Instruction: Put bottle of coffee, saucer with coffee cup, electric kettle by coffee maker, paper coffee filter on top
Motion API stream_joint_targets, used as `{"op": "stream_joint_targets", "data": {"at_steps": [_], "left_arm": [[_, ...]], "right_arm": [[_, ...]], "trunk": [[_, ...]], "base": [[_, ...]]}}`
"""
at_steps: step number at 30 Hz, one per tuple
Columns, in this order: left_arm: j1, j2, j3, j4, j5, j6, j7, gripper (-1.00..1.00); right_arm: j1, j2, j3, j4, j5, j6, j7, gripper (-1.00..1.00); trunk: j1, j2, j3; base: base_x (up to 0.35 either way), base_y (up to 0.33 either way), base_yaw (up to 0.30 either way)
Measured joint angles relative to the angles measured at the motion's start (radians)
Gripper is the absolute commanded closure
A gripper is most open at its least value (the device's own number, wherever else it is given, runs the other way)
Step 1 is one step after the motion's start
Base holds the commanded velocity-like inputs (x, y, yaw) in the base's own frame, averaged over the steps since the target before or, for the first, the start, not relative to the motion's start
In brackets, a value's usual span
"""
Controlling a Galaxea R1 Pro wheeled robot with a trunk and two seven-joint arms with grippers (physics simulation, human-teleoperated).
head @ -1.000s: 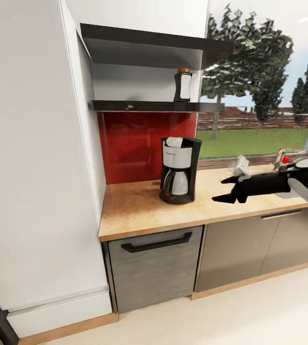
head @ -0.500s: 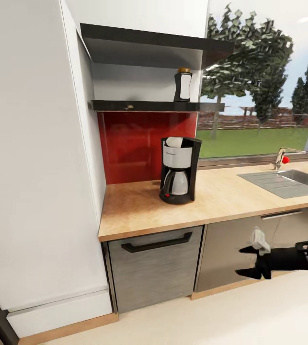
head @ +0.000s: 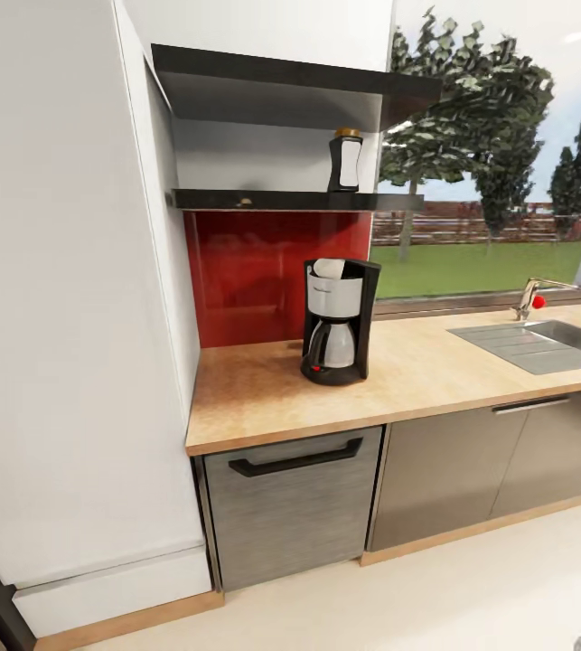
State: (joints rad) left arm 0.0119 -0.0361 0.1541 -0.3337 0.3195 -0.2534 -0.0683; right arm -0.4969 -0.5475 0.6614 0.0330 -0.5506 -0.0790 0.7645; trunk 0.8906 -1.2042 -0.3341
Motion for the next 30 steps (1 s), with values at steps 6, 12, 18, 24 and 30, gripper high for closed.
{"op": "stream_joint_targets", "data": {"at_steps": [6,12,18,24,30], "left_arm": [[0.0,0.0,-0.003,0.001,0.0,0.001,0.0,-1.0],[0.0,-0.003,-0.004,0.004,0.0,0.0,0.0,-1.0],[0.0,-0.005,-0.008,0.005,0.0,0.0,0.0,-1.0],[0.0,-0.004,-0.006,0.002,0.0,0.001,0.0,-1.0],[0.0,-0.004,-0.006,0.002,-0.001,0.001,0.0,-1.0]], "right_arm": [[0.085,0.185,-0.007,0.006,0.114,-0.041,-0.274,-1.0],[0.098,0.321,-0.009,0.003,0.195,-0.054,-0.478,-1.0],[0.1,0.331,-0.012,0.01,0.198,-0.057,-0.503,-1.0],[0.103,0.334,-0.011,0.013,0.198,-0.055,-0.504,-1.0],[0.104,0.334,-0.011,0.014,0.198,-0.055,-0.504,-1.0]], "trunk": [[0.0,0.0,0.0],[0.0,0.0,0.0],[0.0,0.0,0.0],[0.0,0.0,0.0],[0.0,0.0,0.0]], "base": [[0.0,0.0,0.0],[0.0,0.0,0.0],[0.0,0.0,0.0],[0.016,-0.003,0.0],[0.144,-0.112,0.0]]}}
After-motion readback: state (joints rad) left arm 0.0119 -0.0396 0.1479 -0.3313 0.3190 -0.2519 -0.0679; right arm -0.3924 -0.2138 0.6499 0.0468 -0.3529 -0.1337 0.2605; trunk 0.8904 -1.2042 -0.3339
